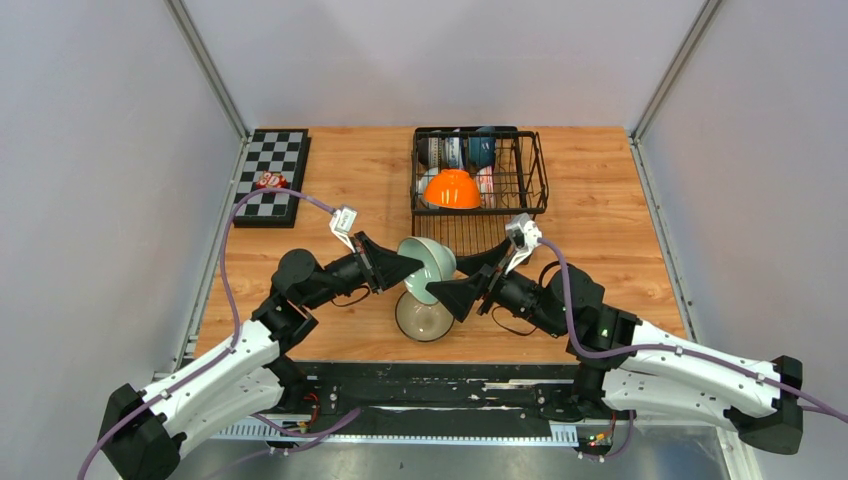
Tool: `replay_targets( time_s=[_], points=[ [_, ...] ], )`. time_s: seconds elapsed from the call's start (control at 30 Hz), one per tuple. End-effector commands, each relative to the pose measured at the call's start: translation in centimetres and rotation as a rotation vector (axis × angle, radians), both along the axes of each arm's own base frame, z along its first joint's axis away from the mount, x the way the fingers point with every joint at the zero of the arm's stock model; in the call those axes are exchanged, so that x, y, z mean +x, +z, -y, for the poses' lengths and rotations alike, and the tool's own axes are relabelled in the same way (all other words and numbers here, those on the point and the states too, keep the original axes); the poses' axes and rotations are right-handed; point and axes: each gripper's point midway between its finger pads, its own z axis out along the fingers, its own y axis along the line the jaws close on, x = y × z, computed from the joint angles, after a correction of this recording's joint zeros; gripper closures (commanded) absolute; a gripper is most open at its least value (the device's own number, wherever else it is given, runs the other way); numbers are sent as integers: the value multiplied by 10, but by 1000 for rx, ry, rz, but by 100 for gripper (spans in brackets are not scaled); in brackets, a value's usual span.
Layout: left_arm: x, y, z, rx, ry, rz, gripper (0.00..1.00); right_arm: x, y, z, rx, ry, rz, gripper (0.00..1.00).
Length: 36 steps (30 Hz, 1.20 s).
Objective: Load the bowls into the dish rack
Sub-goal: Turn the bowl upside down on the dish rack.
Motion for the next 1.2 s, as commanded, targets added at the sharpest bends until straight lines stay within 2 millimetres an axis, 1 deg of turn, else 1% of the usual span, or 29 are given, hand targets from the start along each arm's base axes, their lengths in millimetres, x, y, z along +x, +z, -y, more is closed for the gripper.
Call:
replay_targets(
  time_s=[0.0, 0.2, 0.23, 0.27, 0.33, 0.37, 0.47, 0.6, 0.7, 0.8, 0.87, 1.0, 1.17],
  points=[
    [5, 39, -4, -63, 33, 91, 100, -5, 7, 1, 12, 22, 20, 14],
    [6, 40, -3, -59, 31, 91, 100, -5, 6, 1, 1, 20, 25, 15],
    [7, 40, -2, -58, 31, 92, 100, -5, 6, 1, 0, 22, 26, 19],
    [7, 40, -2, -57, 31, 90, 100, -6, 6, 1, -2, 27, 32, 33],
    [8, 40, -1, -58, 28, 88, 100, -7, 7, -1, -20, 40, 44, 91],
    [7, 40, 0, -58, 24, 86, 100, -7, 7, -2, -29, 39, 42, 97],
    [8, 40, 1, -58, 20, 83, 100, -6, 12, -2, -31, 39, 56, 97],
    [9, 38, 2, -51, 16, 72, 100, -2, 15, 4, -33, 4, 67, 97],
    [11, 35, 1, -37, 31, 62, 90, 2, 17, 9, -28, -28, 73, 97],
    [13, 30, 0, -24, 41, 49, 74, 6, 22, 14, -25, -55, 83, 97],
    [13, 27, 1, -17, 41, 41, 68, 8, 25, 17, -26, -70, 91, 97],
    [13, 22, 2, -3, 37, 28, 60, 11, 31, 20, -18, -96, 100, 97],
    [14, 15, 2, 16, 39, 16, 53, 14, 38, 22, -16, -112, 113, 97]
  ],
)
